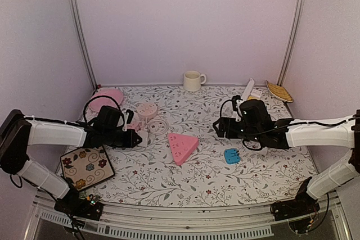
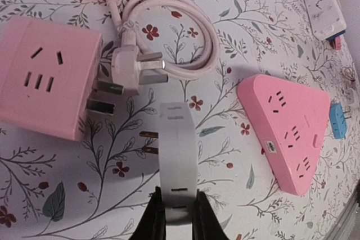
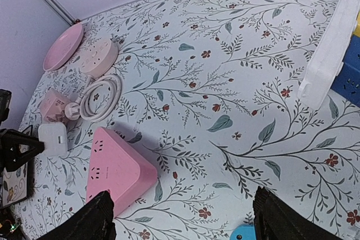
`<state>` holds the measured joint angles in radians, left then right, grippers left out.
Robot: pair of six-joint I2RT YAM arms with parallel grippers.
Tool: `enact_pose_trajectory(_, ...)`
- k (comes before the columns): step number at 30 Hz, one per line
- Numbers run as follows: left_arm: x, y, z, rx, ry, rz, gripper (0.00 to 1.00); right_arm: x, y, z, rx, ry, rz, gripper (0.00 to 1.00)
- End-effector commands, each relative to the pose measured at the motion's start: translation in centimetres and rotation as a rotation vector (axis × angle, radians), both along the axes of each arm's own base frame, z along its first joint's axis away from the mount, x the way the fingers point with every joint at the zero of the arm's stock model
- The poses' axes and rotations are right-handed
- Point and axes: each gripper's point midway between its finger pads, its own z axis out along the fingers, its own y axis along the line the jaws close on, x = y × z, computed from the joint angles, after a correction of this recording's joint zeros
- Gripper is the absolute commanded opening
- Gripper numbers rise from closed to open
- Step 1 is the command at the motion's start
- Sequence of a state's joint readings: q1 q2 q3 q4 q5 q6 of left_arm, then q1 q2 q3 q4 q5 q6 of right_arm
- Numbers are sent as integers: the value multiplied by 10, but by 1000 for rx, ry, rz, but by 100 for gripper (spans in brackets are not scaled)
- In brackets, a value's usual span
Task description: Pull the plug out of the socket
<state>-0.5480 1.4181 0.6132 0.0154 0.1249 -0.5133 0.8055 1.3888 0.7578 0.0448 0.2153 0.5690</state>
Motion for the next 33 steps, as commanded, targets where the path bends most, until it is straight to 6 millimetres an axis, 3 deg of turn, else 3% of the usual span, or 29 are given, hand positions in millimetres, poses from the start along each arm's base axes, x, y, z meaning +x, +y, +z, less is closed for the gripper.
enact_pose_trajectory(1,-10,-4,-4,-53,23,-30,6,-1,-10,4,9,-6,-29,87)
enact_pose_trajectory(3,-13,-2,-8,-53,35,-24,8,-2,-12,4,8,-10,-34,87)
enact_pose_trajectory(6,-12,3,-8,-44,29,11,21,-2,-16,5,8,-13,-38,88)
enact_pose_trajectory(12,-4,14,11,-22,-35,70,67,-1,-18,10,8,-21,-40,90)
enact_pose_trajectory(17,1,16,37,-35,-96,84,96,2,-20,12,6,-23,-46,94)
enact_pose_trajectory(19,2,15,49,-44,-117,84,97,3,-22,13,3,-22,-50,99)
enact_pose_trajectory(26,8,9,90,-90,-204,71,97,20,-44,10,-20,-10,-103,99)
enact_pose_trajectory(29,11,2,102,-117,-228,52,97,42,-68,10,-29,-9,-156,99)
enact_pose_trajectory(33,18,-12,112,-153,-238,21,97,72,-83,8,-84,3,-187,99)
